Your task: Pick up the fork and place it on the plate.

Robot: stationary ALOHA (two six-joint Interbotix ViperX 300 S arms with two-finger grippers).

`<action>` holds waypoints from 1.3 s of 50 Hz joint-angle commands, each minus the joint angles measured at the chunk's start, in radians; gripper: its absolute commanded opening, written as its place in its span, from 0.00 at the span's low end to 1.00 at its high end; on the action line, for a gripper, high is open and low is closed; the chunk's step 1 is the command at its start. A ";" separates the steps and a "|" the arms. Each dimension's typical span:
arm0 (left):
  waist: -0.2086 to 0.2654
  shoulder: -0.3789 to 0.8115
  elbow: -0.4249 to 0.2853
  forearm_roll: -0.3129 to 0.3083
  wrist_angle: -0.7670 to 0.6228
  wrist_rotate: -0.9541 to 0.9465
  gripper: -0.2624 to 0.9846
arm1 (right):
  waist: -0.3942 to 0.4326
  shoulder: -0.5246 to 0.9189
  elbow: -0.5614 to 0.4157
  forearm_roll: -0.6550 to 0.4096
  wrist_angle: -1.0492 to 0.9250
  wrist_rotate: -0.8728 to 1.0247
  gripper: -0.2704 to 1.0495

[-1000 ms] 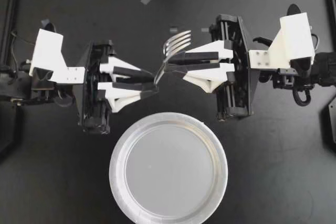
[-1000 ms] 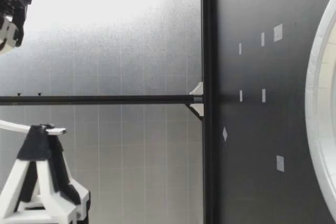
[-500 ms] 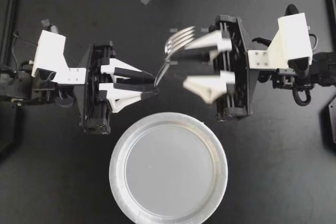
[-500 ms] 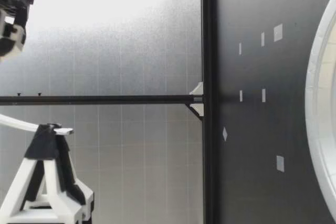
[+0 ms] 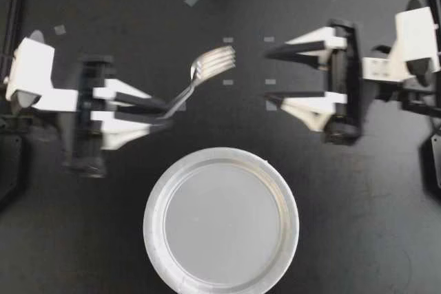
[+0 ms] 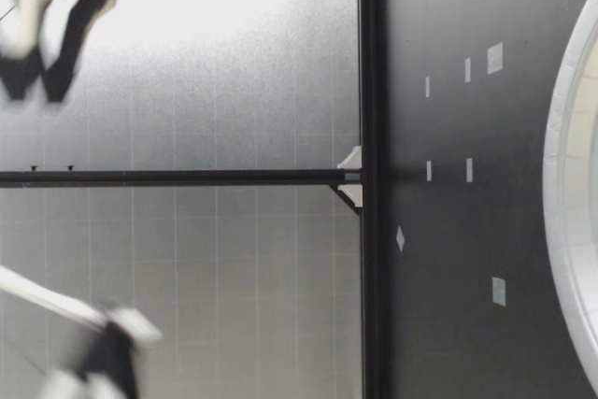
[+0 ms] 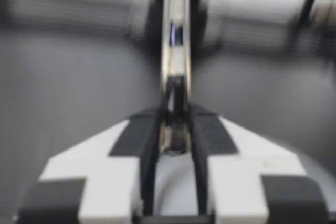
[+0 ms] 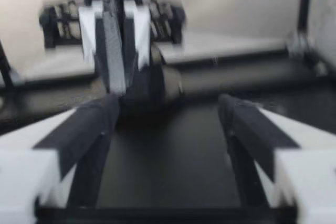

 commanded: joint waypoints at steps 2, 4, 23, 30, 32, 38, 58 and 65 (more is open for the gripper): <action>-0.035 -0.137 -0.103 -0.012 0.423 -0.009 0.19 | -0.006 -0.044 0.002 0.023 0.064 -0.002 0.74; -0.041 -0.190 -0.135 -0.018 0.529 -0.015 0.19 | -0.006 -0.043 0.005 0.031 0.078 -0.003 0.74; -0.114 -0.172 -0.095 -0.225 0.787 -0.003 0.19 | -0.035 -0.005 0.006 0.051 0.138 -0.002 0.74; -0.163 -0.092 -0.026 -0.225 0.660 -0.009 0.19 | -0.043 -0.009 0.008 0.051 0.146 0.000 0.74; -0.172 -0.069 -0.006 -0.225 0.630 -0.009 0.19 | -0.043 -0.008 0.009 0.051 0.147 0.000 0.74; -0.181 0.015 0.032 -0.225 0.574 -0.009 0.19 | -0.043 0.000 0.014 0.057 0.158 0.002 0.74; -0.255 0.249 0.060 -0.224 0.563 -0.006 0.19 | -0.043 0.000 0.032 0.067 0.158 0.002 0.74; -0.259 0.264 0.081 -0.224 0.563 -0.008 0.19 | -0.044 0.003 0.032 0.069 0.156 0.000 0.74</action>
